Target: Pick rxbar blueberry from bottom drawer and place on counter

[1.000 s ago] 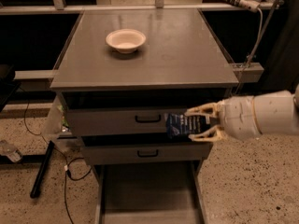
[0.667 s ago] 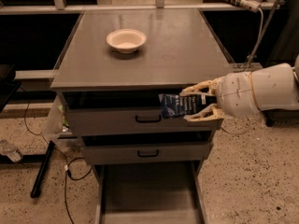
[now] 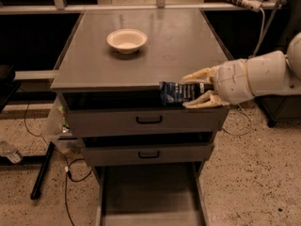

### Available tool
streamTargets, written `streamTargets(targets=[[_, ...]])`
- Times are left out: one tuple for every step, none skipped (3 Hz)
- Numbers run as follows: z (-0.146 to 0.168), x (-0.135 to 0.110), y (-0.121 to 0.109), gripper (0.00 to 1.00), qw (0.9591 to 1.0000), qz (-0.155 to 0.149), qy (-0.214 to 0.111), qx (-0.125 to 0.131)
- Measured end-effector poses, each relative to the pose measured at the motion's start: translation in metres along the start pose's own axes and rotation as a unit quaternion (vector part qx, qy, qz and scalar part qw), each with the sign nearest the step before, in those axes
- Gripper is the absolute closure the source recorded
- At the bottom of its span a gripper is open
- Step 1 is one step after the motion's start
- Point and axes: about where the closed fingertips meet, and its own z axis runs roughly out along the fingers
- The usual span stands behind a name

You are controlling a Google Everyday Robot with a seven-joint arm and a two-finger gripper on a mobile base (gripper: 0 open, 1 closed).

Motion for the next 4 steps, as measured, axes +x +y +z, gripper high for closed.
streamTargets(targets=[[0.014,0.017,-0.054,1.00,0.9991,0.029,-0.021,0.022],[0.032,0.023,-0.099,1.00,0.9974,0.047,-0.041,0.036],[0.050,0.026,-0.125,1.00,0.9949,0.078,-0.042,0.048],[0.069,0.038,-0.140,1.00,0.9919,0.112,-0.037,0.047]])
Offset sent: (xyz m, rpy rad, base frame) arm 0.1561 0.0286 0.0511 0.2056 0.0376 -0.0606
